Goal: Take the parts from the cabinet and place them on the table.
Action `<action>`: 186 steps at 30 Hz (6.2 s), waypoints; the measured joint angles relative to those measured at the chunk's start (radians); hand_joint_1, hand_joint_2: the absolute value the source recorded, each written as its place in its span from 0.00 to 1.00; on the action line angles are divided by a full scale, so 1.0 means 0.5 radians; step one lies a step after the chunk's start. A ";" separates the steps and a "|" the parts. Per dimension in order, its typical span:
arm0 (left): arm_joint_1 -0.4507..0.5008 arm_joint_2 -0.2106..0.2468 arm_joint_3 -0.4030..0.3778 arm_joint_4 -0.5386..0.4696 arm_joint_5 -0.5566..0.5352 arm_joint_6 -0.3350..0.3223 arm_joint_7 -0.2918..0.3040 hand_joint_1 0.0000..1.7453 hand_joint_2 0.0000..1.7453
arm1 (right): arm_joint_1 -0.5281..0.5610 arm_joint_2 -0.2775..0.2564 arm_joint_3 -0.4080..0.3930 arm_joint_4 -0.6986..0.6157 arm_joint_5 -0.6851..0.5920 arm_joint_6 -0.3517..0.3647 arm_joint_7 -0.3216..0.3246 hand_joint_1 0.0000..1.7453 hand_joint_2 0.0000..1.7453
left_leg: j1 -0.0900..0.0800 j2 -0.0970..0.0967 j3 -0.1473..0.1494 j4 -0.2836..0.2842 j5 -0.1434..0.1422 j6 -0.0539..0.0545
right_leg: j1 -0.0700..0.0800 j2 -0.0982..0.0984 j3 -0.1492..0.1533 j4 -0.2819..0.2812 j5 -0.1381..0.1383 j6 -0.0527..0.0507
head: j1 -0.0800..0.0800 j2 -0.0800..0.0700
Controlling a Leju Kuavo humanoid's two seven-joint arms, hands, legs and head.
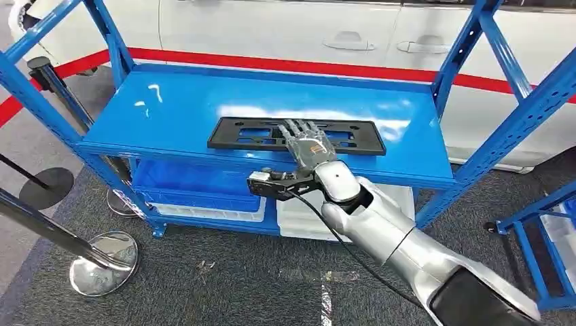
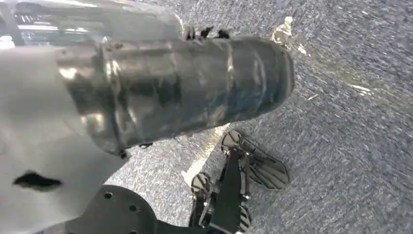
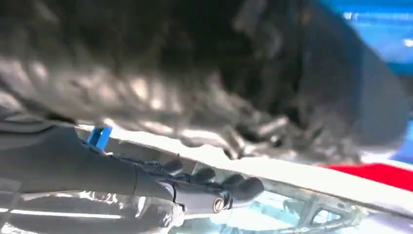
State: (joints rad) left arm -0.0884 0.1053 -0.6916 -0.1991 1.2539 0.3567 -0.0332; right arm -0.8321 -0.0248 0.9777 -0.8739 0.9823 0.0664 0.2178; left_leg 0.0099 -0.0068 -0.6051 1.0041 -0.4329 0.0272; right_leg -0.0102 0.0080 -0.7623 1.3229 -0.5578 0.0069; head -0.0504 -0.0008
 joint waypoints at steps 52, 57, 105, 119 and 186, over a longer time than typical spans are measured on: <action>-0.002 0.001 -0.002 0.000 0.028 0.028 0.012 0.00 0.00 | 0.034 0.040 0.000 0.101 -0.008 -0.027 -0.024 0.00 1.00 | -0.019 0.001 -0.016 0.037 -0.016 -0.054 | 0.007 0.012 0.304 -0.555 0.202 -0.069 | -0.002 0.000; 0.004 -0.002 -0.002 0.000 0.028 0.028 0.012 0.00 0.00 | 0.030 0.040 0.000 0.102 -0.008 -0.027 -0.031 0.00 1.00 | 0.000 0.006 0.034 -0.037 0.005 -0.022 | 0.010 -0.002 0.290 -0.502 0.152 -0.019 | 0.010 0.000; 0.002 0.001 -0.002 0.000 0.095 0.011 -0.024 0.00 0.00 | 0.085 0.101 0.001 0.195 -0.226 0.153 -0.138 1.00 1.00 | -0.005 -0.002 0.023 0.030 -0.052 -0.033 | 0.001 0.007 0.254 -0.520 0.215 -0.051 | -0.004 0.000; 0.002 0.005 -0.002 0.000 0.095 -0.002 -0.045 0.00 0.00 | 0.039 0.101 0.001 0.195 -0.317 0.090 -0.140 1.00 1.00 | 0.001 -0.002 0.030 0.017 -0.049 -0.077 | 0.007 0.006 0.258 -0.522 0.213 -0.058 | -0.004 0.000; 0.006 0.006 -0.002 0.000 0.095 -0.077 -0.127 0.00 1.00 | -0.295 -0.198 0.257 -1.431 0.145 0.154 -0.059 1.00 1.00 | 0.001 -0.002 0.031 0.017 -0.051 -0.079 | 0.007 0.007 0.262 -0.531 0.216 -0.061 | -0.003 0.000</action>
State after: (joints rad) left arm -0.0855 0.1083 -0.6928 -0.1991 1.3012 0.3182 -0.0965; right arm -0.9796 -0.1236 1.1063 -1.5896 1.0548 0.1435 0.1881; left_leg 0.0104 -0.0075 -0.5897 1.0125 -0.4585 -0.0125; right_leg -0.0066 0.0114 -0.6312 1.0571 -0.4499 -0.0237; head -0.0519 -0.0008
